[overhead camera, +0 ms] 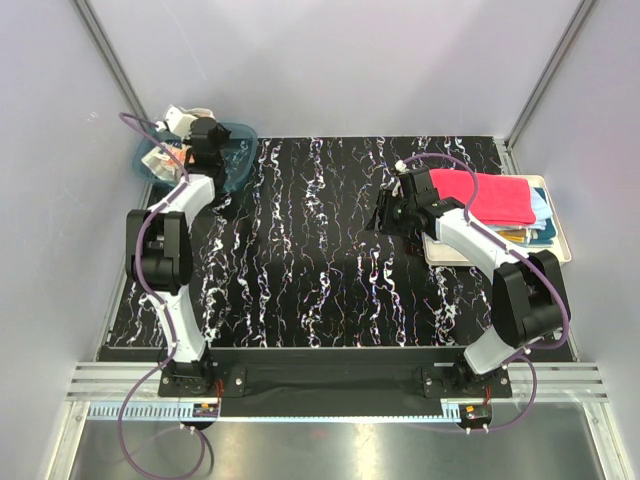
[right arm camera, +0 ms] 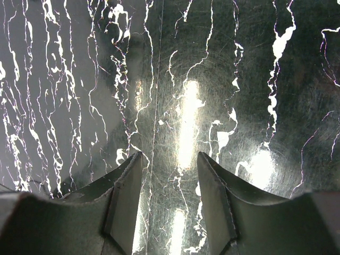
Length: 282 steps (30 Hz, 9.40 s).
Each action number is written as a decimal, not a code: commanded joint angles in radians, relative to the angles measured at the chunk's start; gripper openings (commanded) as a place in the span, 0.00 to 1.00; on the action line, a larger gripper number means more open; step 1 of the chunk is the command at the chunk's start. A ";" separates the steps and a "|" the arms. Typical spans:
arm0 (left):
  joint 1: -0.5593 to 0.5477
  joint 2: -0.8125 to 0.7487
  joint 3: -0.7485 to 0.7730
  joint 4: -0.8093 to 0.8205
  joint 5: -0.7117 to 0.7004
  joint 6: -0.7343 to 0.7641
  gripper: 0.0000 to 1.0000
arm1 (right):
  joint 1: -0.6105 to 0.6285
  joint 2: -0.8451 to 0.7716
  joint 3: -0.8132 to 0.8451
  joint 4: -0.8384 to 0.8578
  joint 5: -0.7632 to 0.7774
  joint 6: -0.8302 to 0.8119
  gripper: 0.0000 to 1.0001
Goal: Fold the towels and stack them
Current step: Grab crumpled towel, then move the towel to the center of the board, then fold the towel
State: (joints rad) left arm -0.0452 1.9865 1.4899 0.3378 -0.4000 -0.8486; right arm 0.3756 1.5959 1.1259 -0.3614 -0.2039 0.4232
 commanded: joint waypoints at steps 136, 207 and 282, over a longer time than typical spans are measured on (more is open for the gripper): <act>-0.130 0.100 0.029 -0.748 0.174 0.163 0.55 | -0.049 0.794 0.678 0.229 -0.301 0.385 0.60; -0.137 0.127 0.245 -0.546 0.630 0.319 0.00 | -0.122 0.783 0.719 0.194 -0.141 0.416 0.14; -0.334 -0.416 -0.674 -0.373 0.438 0.197 0.00 | 0.062 0.561 0.552 -0.077 0.075 -0.073 0.50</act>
State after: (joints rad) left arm -0.3759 1.5608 0.7776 -0.0612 0.0406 -0.6594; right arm 0.4255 2.1323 1.6302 -0.4309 -0.1005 0.3695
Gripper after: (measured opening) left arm 0.009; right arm 0.507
